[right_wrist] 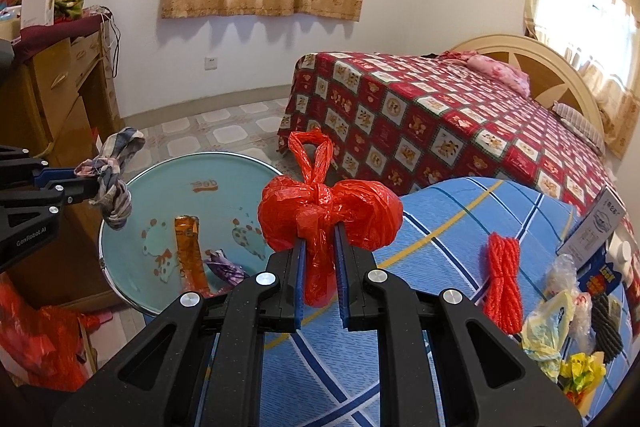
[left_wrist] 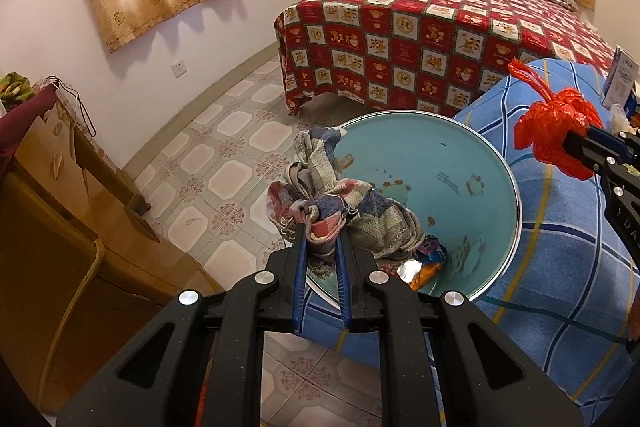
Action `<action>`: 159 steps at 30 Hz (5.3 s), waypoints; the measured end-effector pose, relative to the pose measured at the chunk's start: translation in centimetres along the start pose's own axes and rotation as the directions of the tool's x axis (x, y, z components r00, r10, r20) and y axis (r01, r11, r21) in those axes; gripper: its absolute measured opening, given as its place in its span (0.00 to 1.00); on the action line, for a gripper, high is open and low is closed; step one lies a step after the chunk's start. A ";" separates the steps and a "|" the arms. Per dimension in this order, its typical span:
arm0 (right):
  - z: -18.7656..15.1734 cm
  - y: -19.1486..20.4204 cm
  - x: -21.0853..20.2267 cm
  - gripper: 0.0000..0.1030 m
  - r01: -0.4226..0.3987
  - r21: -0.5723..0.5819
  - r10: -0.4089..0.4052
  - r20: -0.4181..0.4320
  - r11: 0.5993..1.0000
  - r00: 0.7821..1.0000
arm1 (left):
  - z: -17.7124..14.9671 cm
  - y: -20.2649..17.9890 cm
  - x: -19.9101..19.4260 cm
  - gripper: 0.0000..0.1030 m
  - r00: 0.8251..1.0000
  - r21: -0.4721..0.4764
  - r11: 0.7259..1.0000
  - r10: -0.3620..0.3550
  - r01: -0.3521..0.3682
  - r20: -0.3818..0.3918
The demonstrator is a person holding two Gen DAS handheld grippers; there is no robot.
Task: Collect trash
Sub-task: 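Carry the patterned cloth and red bag in both tools over the bin, then open both tools over the bin to drop the cloth and bag, then move both open tools back toward the trash on the table, then grasp the yellow sponge with the right tool while the left tool grasps the yellow-white plastic bag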
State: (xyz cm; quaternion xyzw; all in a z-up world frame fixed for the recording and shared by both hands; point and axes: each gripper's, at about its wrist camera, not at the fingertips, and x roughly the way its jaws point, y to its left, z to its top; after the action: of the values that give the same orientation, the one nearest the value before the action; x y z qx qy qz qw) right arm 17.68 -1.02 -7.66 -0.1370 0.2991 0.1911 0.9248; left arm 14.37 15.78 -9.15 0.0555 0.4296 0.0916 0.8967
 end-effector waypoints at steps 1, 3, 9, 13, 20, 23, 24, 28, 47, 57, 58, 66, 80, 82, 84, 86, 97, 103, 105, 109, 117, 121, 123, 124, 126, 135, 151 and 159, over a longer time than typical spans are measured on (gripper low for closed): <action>0.0 0.1 0.0 0.13 -0.001 -0.001 0.001 0.001 1.000 1.000 | 0.0 0.1 0.0 0.13 1.000 0.000 1.000 -0.001 0.001 0.000; 0.0 0.1 0.0 0.13 -0.001 -0.001 0.001 0.000 1.000 1.000 | 0.0 0.1 0.0 0.13 1.000 -0.001 1.000 -0.001 0.001 0.000; 0.2 0.7 0.2 0.13 -0.007 -0.007 0.007 0.002 1.000 1.000 | 0.0 0.1 0.0 0.13 1.000 -0.002 1.000 -0.002 0.002 0.000; 0.2 0.9 0.2 0.13 -0.010 -0.010 0.010 0.001 1.000 1.000 | 0.0 0.1 0.0 0.13 1.000 -0.003 1.000 -0.002 0.002 0.000; 0.5 1.1 0.2 0.13 -0.018 -0.014 0.018 0.001 1.000 1.000 | 0.0 0.2 0.0 0.13 1.000 -0.003 1.000 -0.001 0.001 -0.001; 0.5 1.2 0.3 0.13 -0.023 -0.018 0.023 0.000 1.000 1.000 | 0.0 0.2 0.0 0.13 1.000 -0.004 1.000 -0.002 0.002 0.001; 0.5 1.2 0.3 0.13 -0.025 -0.018 0.025 0.000 1.000 1.000 | 0.0 0.2 0.0 0.13 1.000 -0.004 1.000 -0.002 0.002 0.000; 0.7 1.5 0.5 0.14 -0.032 -0.024 0.032 -0.002 0.999 0.999 | 0.1 0.2 0.0 0.13 1.000 -0.008 1.000 -0.005 0.005 -0.002; 0.3 1.8 0.9 0.68 -0.080 0.014 0.080 0.012 0.997 0.997 | 0.6 -0.2 -0.4 0.66 1.000 -0.027 0.999 -0.023 0.024 0.021; -2.1 -0.7 -1.9 0.76 -0.007 0.058 0.008 -0.004 0.998 1.000 | -0.2 -1.4 0.1 0.87 1.000 -0.013 0.999 -0.029 0.029 0.001; -2.5 -1.1 -2.5 0.76 0.001 0.068 -0.001 -0.006 0.998 1.000 | -0.5 -1.6 0.3 0.87 0.999 -0.007 0.999 -0.033 0.033 -0.007; -8.1 -8.6 -8.4 0.76 0.207 0.204 -0.197 -0.068 0.957 0.978 | -1.8 -4.2 1.4 0.91 0.997 0.037 0.999 -0.031 0.033 -0.064; -15.8 -24.0 -12.5 0.64 0.469 0.475 -0.391 -0.259 0.745 0.883 | -1.3 -10.3 0.5 0.91 0.996 0.109 0.992 -0.060 0.066 -0.061; -16.6 -24.9 -11.7 0.61 0.438 0.492 -0.340 -0.280 0.752 0.898 | -1.0 -11.3 0.2 0.91 0.996 0.117 0.990 -0.069 0.075 -0.055; -16.9 -25.6 -10.7 0.58 0.430 0.487 -0.311 -0.309 0.760 0.899 | -0.8 -12.3 -0.2 0.91 0.996 0.126 0.989 -0.078 0.083 -0.044; -17.3 -25.9 -10.0 0.49 0.415 0.500 -0.278 -0.327 0.760 0.903 | -0.6 -13.3 -0.7 0.91 0.995 0.135 0.987 -0.089 0.093 -0.034; -18.0 -24.6 -14.3 0.26 0.385 0.520 -0.300 -0.243 0.762 0.923 | 0.1 -19.5 -3.1 0.91 0.985 0.180 0.968 -0.174 0.173 -0.013; -19.5 -25.1 -17.1 0.26 0.448 0.508 -0.373 -0.248 0.736 0.894 | 0.3 -24.9 -4.9 0.91 0.975 0.245 0.946 -0.221 0.213 0.008; -20.2 -25.4 -17.8 0.26 0.464 0.509 -0.389 -0.254 0.725 0.886 | 0.6 -27.0 -5.3 0.91 0.971 0.262 0.937 -0.240 0.229 0.010; -21.6 -26.3 -18.9 0.26 0.488 0.519 -0.415 -0.260 0.702 0.872 | 0.9 -30.7 -6.0 0.91 0.965 0.298 0.923 -0.261 0.245 0.013; -24.0 -27.7 -20.0 0.26 0.494 0.553 -0.418 -0.269 0.671 0.868 | 1.0 -35.7 -5.4 0.91 0.962 0.329 0.907 -0.274 0.264 -0.018; -24.2 -27.2 -19.9 0.26 0.471 0.557 -0.400 -0.254 0.684 0.881 | 0.7 -36.8 -4.7 0.90 0.959 0.338 0.899 -0.282 0.277 -0.036; -24.1 -26.7 -19.7 0.26 0.460 0.554 -0.393 -0.244 0.694 0.887 | 0.6 -37.1 -4.4 0.79 0.956 0.341 0.895 -0.290 0.287 -0.044; -24.0 -26.5 -19.6 0.26 0.455 0.551 -0.390 -0.240 0.699 0.889 | 0.6 -37.1 -4.3 0.72 0.951 0.340 0.890 -0.304 0.304 -0.055; -23.8 -25.9 -19.2 0.26 0.442 0.546 -0.378 -0.232 0.712 0.896 | 0.5 -37.1 -4.2 0.55 0.932 0.331 0.872 -0.352 0.361 -0.089; -22.6 -23.7 -18.7 0.26 0.416 0.525 -0.365 -0.204 0.742 0.908 | 0.1 -35.9 -5.5 0.00 0.907 0.357 0.837 -0.413 0.415 -0.088; -23.7 -23.6 -20.2 0.26 0.450 0.534 -0.390 -0.230 0.715 0.892 | -0.3 -33.1 -7.2 0.56 0.912 0.371 0.846 -0.410 0.383 -0.006; -25.2 -24.3 -20.6 0.26 0.450 0.560 -0.386 -0.237 0.695 0.891 | -2.0 -37.3 -7.0 0.68 0.905 0.455 0.798 -0.423 0.395 -0.043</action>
State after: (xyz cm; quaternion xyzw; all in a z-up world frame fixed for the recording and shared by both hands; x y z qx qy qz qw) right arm 0.22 -37.51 -11.59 0.0899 0.3511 -0.1365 0.9220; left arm 12.91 -22.11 -11.72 0.1718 0.4131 -0.2087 0.8696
